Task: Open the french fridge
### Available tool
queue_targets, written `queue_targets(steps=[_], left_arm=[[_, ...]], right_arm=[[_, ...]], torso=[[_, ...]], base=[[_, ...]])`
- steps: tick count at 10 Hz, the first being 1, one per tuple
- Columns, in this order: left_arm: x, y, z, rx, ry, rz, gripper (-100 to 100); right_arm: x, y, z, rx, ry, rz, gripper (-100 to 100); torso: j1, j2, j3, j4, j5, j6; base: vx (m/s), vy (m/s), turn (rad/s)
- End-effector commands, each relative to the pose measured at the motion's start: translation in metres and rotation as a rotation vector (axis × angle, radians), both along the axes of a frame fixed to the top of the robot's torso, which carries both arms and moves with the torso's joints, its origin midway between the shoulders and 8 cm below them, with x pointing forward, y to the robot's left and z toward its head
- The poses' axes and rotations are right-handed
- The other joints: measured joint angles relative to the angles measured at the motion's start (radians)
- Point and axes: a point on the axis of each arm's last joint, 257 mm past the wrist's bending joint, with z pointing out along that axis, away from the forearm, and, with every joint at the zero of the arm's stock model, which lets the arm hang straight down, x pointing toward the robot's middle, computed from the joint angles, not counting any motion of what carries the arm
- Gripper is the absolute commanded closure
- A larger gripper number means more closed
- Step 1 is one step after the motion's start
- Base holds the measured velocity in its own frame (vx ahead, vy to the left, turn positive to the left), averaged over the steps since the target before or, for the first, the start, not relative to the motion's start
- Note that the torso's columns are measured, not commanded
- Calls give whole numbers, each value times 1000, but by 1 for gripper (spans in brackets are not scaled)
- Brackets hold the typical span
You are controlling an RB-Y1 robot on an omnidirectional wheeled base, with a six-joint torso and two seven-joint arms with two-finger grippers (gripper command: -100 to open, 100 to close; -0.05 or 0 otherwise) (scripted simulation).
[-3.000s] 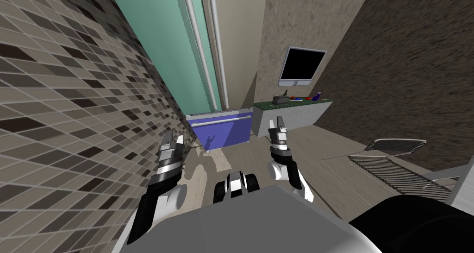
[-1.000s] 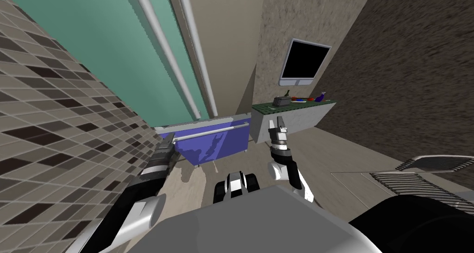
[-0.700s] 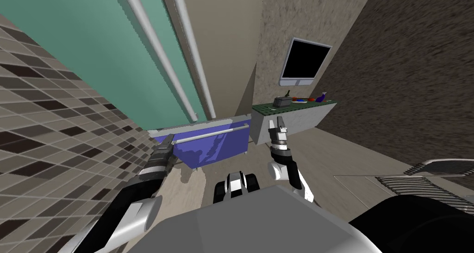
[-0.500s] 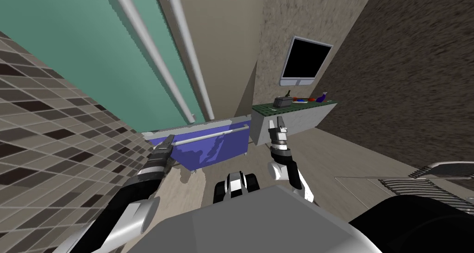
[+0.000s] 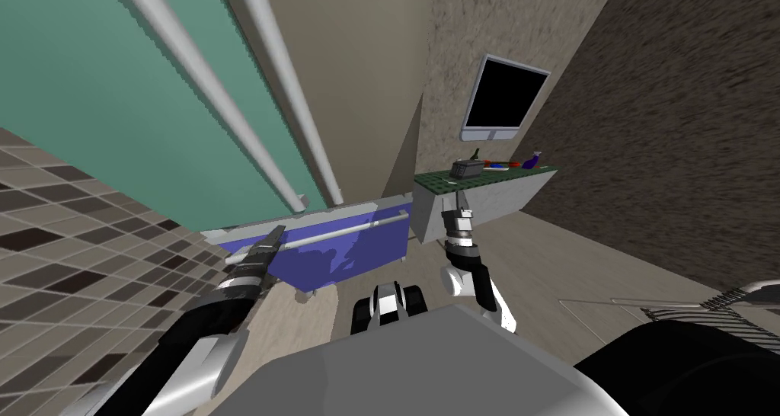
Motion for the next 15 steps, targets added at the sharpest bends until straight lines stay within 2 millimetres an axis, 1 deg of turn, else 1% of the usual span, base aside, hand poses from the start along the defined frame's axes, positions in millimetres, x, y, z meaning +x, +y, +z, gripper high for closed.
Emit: queue_targets(steps=[1,4,7,8,9,10,11,12,13,15], left_arm=[[-3,9,0,51,53,23,-100],[-8,9,12,102,73,31,-100],[-13,-3,35,134,48,18,-100],[-11,-1,31,129,52,21,-100],[-14,-1,38,130,53,24,-100],[-13,-1,36,130,51,22,-100],[-13,-1,36,130,52,23,100],[-7,-20,40,132,40,-37,100],[-7,-20,40,132,40,-37,100],[-2,-37,41,134,36,-91,100]], right_arm=[[0,0,0,0,0,0,0],[0,0,0,0,0,0,0],[0,0,0,0,0,0,0],[0,0,0,0,0,0,0],[0,0,0,0,0,0,0],[0,0,0,0,0,0,0],[0,0,0,0,0,0,0],[0,0,0,0,0,0,0],[0,0,0,0,-1,0,0],[0,0,0,0,0,0,0]], torso=[[0,0,0,0,0,0],[-2,1,0,0,-1,0],[0,1,1,0,0,0],[0,2,1,0,0,0],[1,3,2,1,0,0],[2,-2,-1,0,1,0],[1,-1,-1,-1,0,0],[1,1,1,-1,1,-2],[10,9,5,2,3,-1],[12,10,6,4,4,-7]], base=[[143,-40,-23],[127,-52,-17],[85,-27,-12],[26,-9,-1],[111,31,-20],[70,22,-6],[10,1,-13],[-163,118,-165],[-198,162,-131],[-242,183,-114]])
